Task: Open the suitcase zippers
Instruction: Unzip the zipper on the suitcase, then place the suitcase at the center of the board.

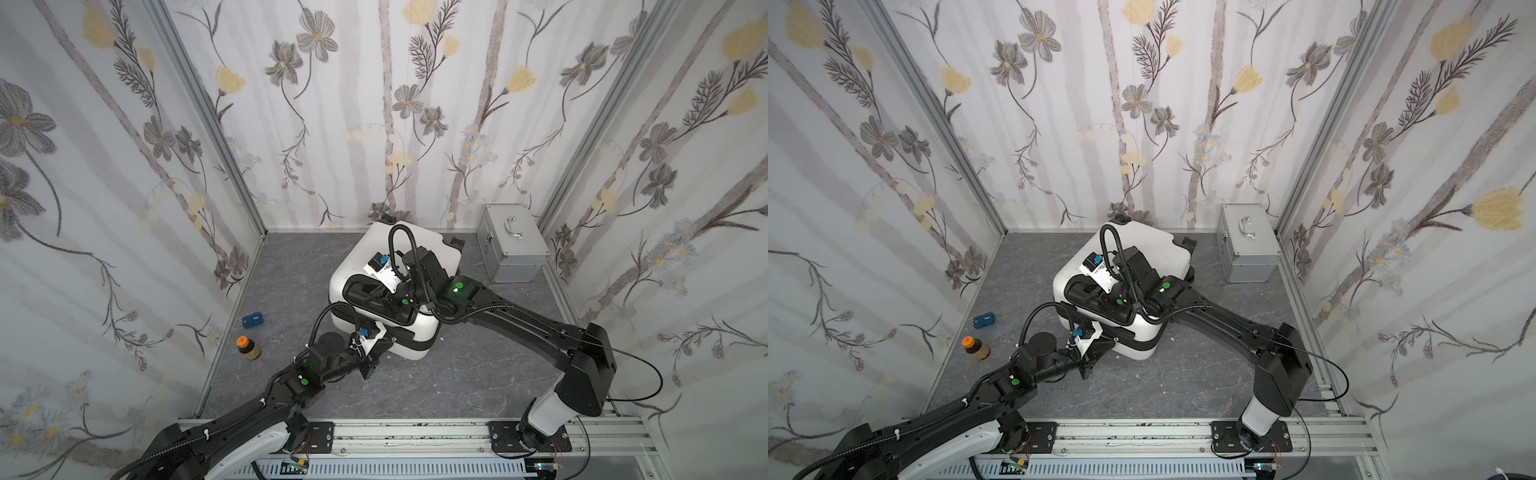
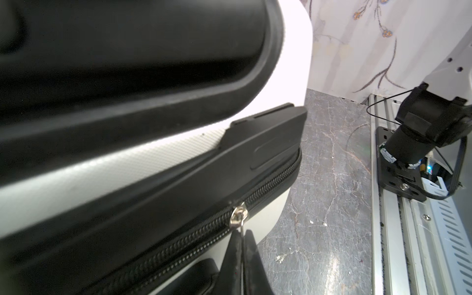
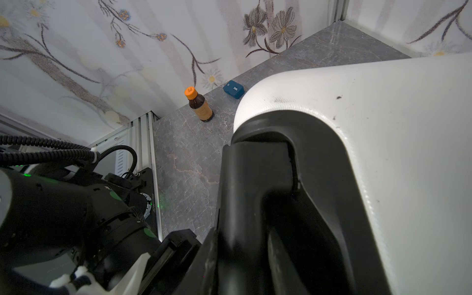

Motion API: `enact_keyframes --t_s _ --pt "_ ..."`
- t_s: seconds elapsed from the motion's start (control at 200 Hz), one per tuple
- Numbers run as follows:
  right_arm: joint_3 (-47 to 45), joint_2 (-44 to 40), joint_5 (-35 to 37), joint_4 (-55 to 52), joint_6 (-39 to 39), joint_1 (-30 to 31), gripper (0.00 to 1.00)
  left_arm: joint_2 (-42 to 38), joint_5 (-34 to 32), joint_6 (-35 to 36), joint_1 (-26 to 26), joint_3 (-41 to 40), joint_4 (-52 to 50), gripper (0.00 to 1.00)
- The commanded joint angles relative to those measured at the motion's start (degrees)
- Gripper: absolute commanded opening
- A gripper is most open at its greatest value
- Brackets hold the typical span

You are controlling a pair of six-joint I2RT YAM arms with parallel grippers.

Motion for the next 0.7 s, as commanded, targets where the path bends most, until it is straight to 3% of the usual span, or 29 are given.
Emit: enact_keyframes --t_s 0.0,0.22,0.295,0.455,0.62,0.695 --pt "-0.1 -0.4 -4.7 15.9 3.1 -0.1 0.00 -1.1 -4.4 -3.6 -0.1 -0.9 3.5 0.00" --pt "-0.4 0.1 -5.3 14.6 2.8 -0.2 0.00 -2.2 -7.6 -4.7 -0.1 -2.6 2.0 0.00" --pt "-1.0 -0.9 -6.5 15.2 2.4 -0.2 0.09 -1.9 -7.7 -5.0 0.0 -3.8 2.5 0.00" --pt "-3.2 -5.0 -4.0 14.8 -0.1 -0.9 0.47 -0.2 -12.6 -4.5 -0.1 -8.2 7.3 0.00" --pt "-7.3 -12.4 -1.2 14.7 2.4 -3.9 0.62 1.5 -12.0 -4.1 -0.1 -8.5 8.5 0.00" --pt "-10.4 -16.1 -0.8 14.2 4.8 -5.2 0.64 1.9 -11.0 -3.8 -0.1 -8.3 8.1 0.00"
